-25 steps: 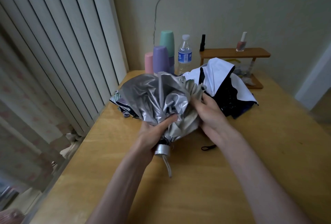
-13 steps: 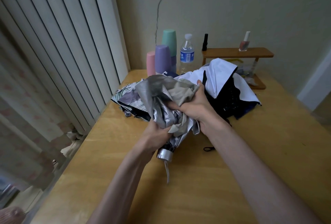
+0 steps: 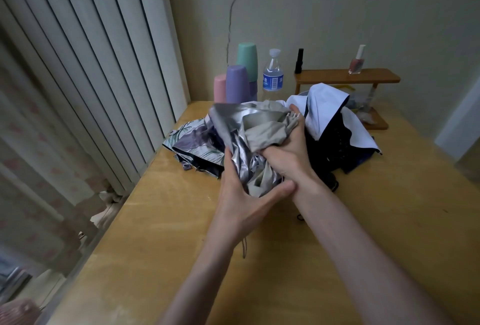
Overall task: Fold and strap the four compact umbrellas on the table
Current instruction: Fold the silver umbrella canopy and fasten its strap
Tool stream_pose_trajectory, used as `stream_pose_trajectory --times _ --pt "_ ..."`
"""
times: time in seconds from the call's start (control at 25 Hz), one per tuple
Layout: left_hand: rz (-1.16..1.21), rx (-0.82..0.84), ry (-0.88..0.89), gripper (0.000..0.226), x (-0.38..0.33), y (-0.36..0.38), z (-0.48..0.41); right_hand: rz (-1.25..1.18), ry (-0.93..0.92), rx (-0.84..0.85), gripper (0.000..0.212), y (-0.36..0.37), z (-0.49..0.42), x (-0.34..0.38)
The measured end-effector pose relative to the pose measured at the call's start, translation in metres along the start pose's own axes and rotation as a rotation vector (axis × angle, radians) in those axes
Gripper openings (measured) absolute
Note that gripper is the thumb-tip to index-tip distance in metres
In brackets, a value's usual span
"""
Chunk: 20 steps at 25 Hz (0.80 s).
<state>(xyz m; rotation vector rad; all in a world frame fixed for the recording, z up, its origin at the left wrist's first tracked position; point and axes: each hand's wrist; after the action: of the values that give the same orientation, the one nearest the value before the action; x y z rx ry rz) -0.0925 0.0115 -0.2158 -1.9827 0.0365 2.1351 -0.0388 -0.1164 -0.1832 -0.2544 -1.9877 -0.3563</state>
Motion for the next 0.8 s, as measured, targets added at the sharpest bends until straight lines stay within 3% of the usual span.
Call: stream_pose_trajectory --times 0.08,0.2,0.32,0.4,0.48,0.64,0.8 --pt "-0.054 -0.067 -0.004 0.105 0.003 0.001 -0.009 0.003 0.032 0.006 0.082 0.003 0.001 0.002" --pt "-0.115 -0.110 -0.003 0.077 0.008 -0.008 -0.019 -0.084 0.121 0.040 0.063 0.001 0.001 0.013" --pt "0.040 -0.038 -0.047 0.051 0.010 -0.013 -0.025 -0.243 0.130 0.192 0.072 -0.007 0.003 0.025" --pt "0.194 0.016 -0.114 0.041 0.009 -0.021 -0.031 -0.322 0.144 0.312 0.065 -0.019 0.001 0.034" --pt "0.326 0.070 -0.158 0.046 0.006 -0.028 -0.031 -0.213 0.084 0.331 0.055 -0.033 -0.004 0.037" --pt "0.382 0.109 -0.263 0.051 0.001 -0.029 -0.029 0.151 -0.107 0.184 0.022 -0.046 -0.008 0.029" --pt "0.401 0.047 -0.284 0.061 0.002 -0.033 -0.029 0.292 -0.219 0.181 0.022 -0.049 -0.011 0.022"
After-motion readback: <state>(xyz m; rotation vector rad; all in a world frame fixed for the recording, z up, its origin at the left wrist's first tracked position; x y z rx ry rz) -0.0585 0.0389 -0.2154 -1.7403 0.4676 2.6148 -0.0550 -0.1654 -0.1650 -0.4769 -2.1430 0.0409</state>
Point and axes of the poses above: each hand's wrist, its own z-axis away from the middle knuckle, its own y-axis out of the palm, x = y × z, and after that the axes turned 15 degrees about -y, right-handed
